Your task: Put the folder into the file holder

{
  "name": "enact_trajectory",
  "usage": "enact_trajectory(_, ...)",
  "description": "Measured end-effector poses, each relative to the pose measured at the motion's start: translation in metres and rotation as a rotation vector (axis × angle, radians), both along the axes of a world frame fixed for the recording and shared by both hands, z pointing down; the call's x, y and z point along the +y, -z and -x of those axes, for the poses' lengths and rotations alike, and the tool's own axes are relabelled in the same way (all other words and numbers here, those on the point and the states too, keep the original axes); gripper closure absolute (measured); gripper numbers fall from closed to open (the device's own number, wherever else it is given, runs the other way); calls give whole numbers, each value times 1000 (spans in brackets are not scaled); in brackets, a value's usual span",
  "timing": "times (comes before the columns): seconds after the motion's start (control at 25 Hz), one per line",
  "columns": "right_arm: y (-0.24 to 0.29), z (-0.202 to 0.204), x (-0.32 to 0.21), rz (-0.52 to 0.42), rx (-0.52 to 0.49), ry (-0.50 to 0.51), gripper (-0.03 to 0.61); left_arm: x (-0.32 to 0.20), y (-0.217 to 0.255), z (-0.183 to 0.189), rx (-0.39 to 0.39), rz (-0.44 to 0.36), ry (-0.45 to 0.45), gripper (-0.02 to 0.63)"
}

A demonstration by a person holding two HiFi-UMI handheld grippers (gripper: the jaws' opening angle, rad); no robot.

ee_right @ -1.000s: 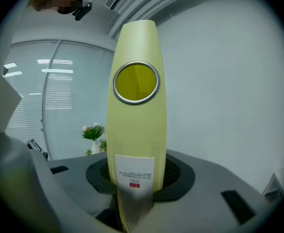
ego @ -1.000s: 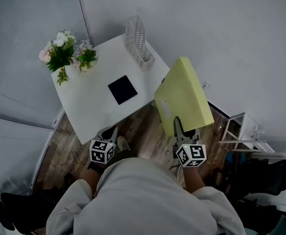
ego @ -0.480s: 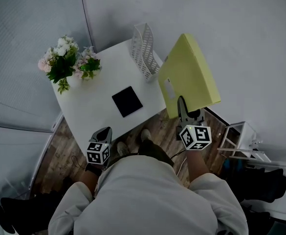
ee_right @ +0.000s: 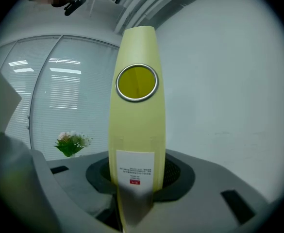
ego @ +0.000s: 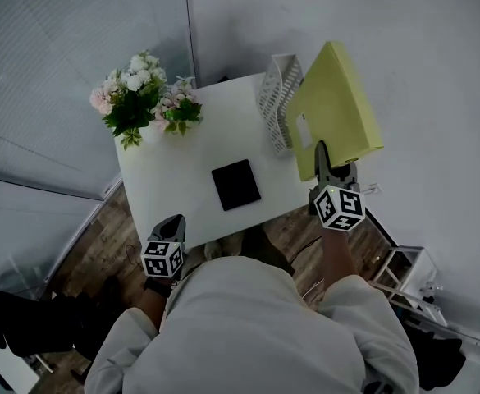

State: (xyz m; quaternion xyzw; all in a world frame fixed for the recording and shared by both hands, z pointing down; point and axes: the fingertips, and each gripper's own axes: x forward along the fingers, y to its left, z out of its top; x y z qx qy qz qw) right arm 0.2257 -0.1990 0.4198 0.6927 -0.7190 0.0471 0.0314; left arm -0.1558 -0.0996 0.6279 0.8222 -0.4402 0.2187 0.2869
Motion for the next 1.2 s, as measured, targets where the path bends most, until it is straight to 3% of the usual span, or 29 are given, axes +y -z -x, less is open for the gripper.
enact_trajectory(0.24, -17, -12, -64, -1, -17, 72, 422, -28, 4, -16, -31, 18, 69, 606)
enact_trajectory(0.56, -47, -22, -112, -29, -50, 134, 423, -45, 2, -41, -83, 62, 110, 606)
enact_trajectory(0.92, -96, -21, -136, -28, -41, 177, 420, -47, -13, -60, -136, 135, 132, 606)
enact_trajectory(1.2, -141, -15, -137, 23, -30, 184, 413, -44, -25, -70, -145, 177, 142, 606)
